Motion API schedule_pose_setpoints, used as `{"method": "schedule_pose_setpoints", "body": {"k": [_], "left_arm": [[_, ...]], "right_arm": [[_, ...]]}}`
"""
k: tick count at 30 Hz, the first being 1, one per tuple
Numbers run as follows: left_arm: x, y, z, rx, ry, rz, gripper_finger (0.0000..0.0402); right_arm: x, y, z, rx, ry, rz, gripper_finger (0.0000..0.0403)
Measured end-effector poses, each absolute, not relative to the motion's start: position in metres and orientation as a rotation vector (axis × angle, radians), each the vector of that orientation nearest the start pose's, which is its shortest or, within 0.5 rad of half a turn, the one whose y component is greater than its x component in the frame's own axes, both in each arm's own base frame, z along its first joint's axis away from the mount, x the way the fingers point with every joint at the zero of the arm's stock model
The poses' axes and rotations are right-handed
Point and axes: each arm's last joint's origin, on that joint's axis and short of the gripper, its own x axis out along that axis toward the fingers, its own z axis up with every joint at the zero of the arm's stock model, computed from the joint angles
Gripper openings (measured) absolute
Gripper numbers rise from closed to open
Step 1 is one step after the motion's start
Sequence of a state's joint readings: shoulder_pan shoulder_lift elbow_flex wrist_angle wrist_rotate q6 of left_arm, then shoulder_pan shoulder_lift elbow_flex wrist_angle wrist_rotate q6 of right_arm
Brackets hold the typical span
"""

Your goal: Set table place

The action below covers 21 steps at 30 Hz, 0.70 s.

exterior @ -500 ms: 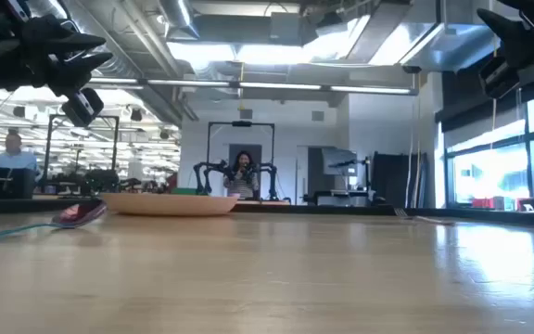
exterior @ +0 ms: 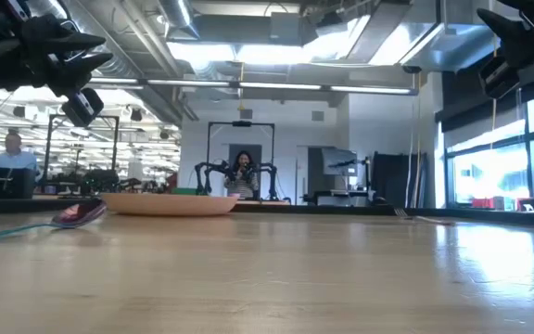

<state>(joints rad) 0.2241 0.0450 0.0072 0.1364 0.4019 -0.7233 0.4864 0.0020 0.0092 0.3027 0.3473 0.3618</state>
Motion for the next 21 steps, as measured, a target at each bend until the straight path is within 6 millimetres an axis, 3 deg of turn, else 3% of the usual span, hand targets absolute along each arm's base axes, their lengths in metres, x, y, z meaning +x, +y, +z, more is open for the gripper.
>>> {"method": "schedule_pose_setpoints", "body": {"k": [21], "left_arm": [[0.0974,0.0106,0.1753,-0.691,-0.025,-0.203,0.0033]], "right_arm": [[0.085,0.0338,0.1948,0.484,-0.257,0.188,0.0087]]}}
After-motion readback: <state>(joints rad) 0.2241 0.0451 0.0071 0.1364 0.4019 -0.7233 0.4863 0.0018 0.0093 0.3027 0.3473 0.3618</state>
